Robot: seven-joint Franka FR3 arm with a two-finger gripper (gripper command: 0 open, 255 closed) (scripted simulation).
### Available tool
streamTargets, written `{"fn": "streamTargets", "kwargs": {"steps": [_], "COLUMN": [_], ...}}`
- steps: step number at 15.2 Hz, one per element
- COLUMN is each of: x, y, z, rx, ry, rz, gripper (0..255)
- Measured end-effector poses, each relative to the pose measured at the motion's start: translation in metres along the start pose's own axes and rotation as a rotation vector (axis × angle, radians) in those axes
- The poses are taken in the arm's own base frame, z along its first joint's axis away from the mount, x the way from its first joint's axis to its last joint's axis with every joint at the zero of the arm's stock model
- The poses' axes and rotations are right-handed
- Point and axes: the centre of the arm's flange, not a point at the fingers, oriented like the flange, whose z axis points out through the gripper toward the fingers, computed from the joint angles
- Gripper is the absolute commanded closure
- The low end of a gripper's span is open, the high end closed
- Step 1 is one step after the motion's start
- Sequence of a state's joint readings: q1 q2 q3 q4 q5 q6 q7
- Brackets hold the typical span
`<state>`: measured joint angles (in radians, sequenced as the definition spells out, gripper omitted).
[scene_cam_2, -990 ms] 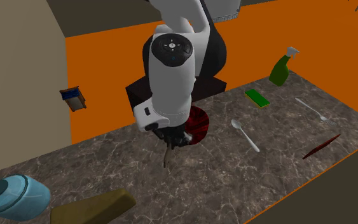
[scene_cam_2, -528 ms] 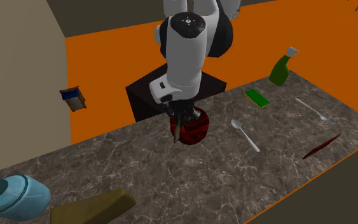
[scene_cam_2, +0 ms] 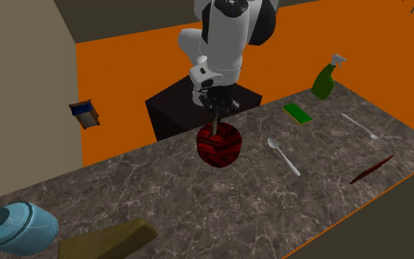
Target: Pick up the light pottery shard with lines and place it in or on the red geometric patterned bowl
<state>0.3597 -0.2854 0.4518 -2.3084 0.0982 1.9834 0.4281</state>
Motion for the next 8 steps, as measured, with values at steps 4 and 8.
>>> {"fn": "streamTargets", "kwargs": {"steps": [4, 8], "x": [-0.056, -0.072], "y": [0.003, 0.003], "z": [-0.004, 0.017], "rx": [-0.001, 0.0], "ry": [-0.001, -0.001], "rz": [0.0, 0.001], "gripper": [255, 255]}}
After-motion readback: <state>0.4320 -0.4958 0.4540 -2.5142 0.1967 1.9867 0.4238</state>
